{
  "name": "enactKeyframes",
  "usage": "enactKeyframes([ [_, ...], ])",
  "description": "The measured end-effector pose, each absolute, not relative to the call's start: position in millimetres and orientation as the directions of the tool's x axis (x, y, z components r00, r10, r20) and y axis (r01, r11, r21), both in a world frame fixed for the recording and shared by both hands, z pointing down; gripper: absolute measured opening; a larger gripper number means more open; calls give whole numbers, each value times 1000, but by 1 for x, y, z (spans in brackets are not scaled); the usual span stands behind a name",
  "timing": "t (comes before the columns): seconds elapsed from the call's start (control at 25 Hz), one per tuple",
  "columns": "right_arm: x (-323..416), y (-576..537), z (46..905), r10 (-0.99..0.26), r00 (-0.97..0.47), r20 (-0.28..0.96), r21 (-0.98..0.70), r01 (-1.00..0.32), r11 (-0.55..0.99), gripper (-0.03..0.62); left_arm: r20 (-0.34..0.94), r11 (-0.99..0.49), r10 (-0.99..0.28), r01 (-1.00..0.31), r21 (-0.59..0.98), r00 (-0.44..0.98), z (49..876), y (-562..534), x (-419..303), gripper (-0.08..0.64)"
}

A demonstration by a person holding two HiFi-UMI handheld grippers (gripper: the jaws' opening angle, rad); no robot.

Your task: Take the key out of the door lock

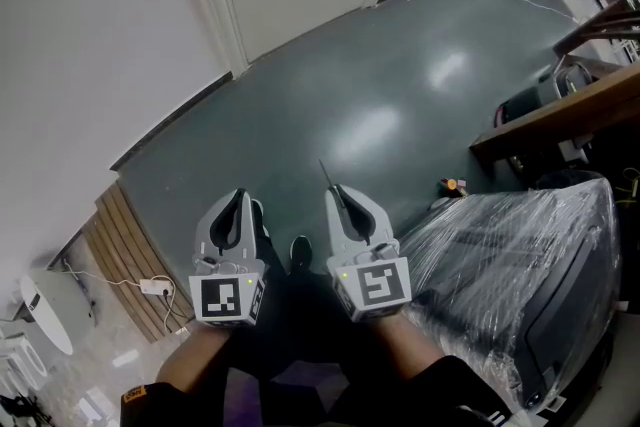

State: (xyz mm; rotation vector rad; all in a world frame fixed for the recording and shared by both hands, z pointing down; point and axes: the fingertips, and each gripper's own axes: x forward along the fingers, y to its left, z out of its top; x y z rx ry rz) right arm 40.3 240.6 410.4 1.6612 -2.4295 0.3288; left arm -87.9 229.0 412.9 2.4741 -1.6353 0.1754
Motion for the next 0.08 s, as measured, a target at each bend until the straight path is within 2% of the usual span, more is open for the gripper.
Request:
enactKeyframes([
  [0.08,41,240,412,-893,-358,273,-86,-934,348,14,193,-380,-901,-922,75,388,416,229,-89,18],
])
